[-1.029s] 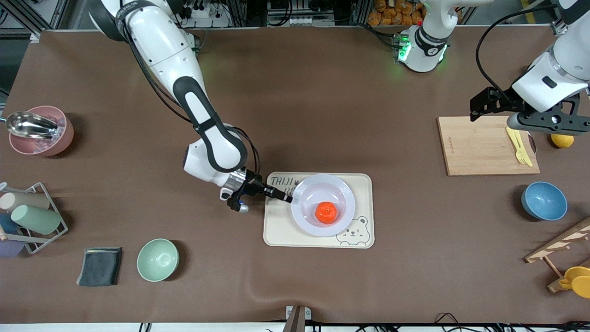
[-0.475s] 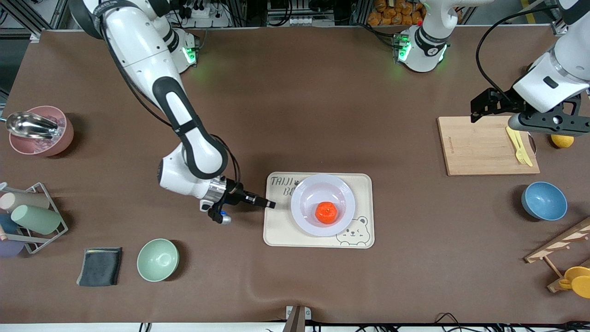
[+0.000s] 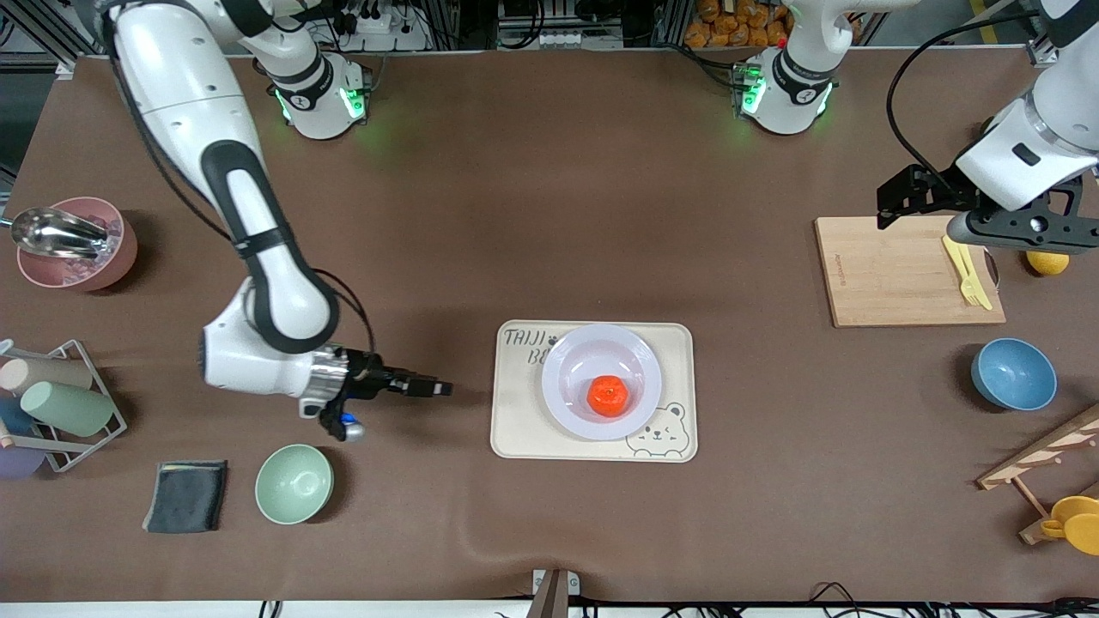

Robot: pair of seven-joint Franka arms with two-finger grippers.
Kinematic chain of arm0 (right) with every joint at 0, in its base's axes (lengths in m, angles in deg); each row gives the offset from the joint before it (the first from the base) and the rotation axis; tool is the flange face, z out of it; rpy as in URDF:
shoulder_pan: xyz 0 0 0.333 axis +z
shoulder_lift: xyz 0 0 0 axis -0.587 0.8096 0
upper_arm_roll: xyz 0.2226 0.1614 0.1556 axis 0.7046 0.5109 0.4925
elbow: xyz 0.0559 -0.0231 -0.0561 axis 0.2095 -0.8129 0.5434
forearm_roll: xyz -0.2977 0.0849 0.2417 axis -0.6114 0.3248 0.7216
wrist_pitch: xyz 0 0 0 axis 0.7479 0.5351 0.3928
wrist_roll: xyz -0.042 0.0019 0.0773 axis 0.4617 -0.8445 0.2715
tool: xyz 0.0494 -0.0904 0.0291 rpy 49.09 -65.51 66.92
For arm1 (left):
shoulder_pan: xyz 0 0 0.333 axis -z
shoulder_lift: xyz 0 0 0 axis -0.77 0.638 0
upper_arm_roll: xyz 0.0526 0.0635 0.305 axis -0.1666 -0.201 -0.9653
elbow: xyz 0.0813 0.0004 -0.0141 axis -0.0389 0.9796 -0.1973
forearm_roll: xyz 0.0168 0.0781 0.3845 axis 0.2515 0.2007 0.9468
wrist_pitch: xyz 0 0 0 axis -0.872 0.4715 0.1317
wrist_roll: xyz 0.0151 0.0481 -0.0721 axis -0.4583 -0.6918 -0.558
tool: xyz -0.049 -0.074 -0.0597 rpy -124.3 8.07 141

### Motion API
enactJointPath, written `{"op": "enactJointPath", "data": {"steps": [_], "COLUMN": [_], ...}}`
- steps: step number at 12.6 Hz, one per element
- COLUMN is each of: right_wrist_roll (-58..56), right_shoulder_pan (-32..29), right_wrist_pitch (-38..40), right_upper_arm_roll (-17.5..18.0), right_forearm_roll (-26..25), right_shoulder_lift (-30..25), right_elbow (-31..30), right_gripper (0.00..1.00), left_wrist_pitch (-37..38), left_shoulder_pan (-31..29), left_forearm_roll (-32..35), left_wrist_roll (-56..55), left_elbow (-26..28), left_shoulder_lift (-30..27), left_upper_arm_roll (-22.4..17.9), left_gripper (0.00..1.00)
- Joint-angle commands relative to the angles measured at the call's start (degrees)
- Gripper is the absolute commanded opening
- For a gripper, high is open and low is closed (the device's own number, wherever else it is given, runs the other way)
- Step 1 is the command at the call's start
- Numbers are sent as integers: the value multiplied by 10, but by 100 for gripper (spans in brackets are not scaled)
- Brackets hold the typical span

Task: Place orange and plate with both arms
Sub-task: 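Open the right gripper and draw it back from the plate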

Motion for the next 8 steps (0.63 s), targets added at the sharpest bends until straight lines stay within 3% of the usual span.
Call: {"op": "enactJointPath", "data": {"steps": [1, 5, 8], "right_wrist_roll": [11, 5, 6], "right_shoulder_pan": [-46, -129, -146], "right_wrist_pitch": [33, 76, 132], "right_upper_arm_roll": [13, 57, 61], "right_forearm_roll": [-63, -129, -224], "right_shoulder_lift": [-16, -31, -69], "right_elbow": [-2, 5, 19], "right_gripper": [68, 73, 81], "left_wrist_pitch": [-4, -4, -4], "left_shoulder_pan": [-2, -2, -2], "left_forearm_roll": [13, 12, 12], "left_wrist_roll": [-7, -7, -7], "left_elbow": [-1, -1, 0], "left_shoulder_lift": [0, 0, 0], "left_upper_arm_roll": [3, 3, 2], "left_gripper": [100, 100, 100]}}
